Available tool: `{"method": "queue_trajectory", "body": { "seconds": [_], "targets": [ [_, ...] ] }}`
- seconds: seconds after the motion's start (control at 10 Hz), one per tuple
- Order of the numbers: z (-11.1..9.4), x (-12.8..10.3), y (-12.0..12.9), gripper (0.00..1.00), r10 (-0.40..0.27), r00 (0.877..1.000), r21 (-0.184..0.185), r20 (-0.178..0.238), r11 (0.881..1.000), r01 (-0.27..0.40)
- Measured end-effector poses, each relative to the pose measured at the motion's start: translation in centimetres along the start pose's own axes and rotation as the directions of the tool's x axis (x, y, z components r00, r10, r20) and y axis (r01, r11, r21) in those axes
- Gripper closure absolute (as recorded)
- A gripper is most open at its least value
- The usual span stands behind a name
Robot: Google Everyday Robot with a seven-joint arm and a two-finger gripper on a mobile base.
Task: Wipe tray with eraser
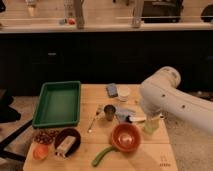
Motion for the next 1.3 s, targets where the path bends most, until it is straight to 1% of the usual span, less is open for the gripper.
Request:
{"method": "queue_trajectory", "body": {
  "seconds": [0.1,0.2,0.3,0.4,0.6,0.7,0.8,0.9,1.0,1.3],
  "targets": [
    [-0.4,-2.5,-0.3,0.2,-0.066,0.998,0.002,-0.01,0.998,0.066],
    [-0.8,-5.6,-0.6,0.2,-0.145,0.989,0.003,-0.021,0.989,0.145],
    [-1.1,-8.1,-0.8,0.2,-0.211,0.977,0.001,-0.029,0.977,0.211],
    [-1.4,-10.6,-1.0,0.2,-0.272,0.962,-0.001,-0.031,0.962,0.272],
    [-1.7,-15.6,-0.9,0.2,-0.393,0.919,-0.013,-0.027,0.92,0.392],
    [-1.6,-17.4,-0.7,0.2,-0.437,0.899,-0.02,-0.02,0.899,0.437],
    [-1.2,-20.1,-0.4,0.2,-0.498,0.867,-0.028,-0.007,0.867,0.497],
    [-1.1,-21.8,-0.2,0.2,-0.534,0.845,-0.03,-0.006,0.845,0.534],
    [-1.0,-22.1,-0.2,0.2,-0.541,0.841,-0.031,-0.007,0.84,0.541],
    [-1.0,-22.0,-0.2,0.2,-0.54,0.842,-0.033,-0.008,0.841,0.54]
  ]
}}
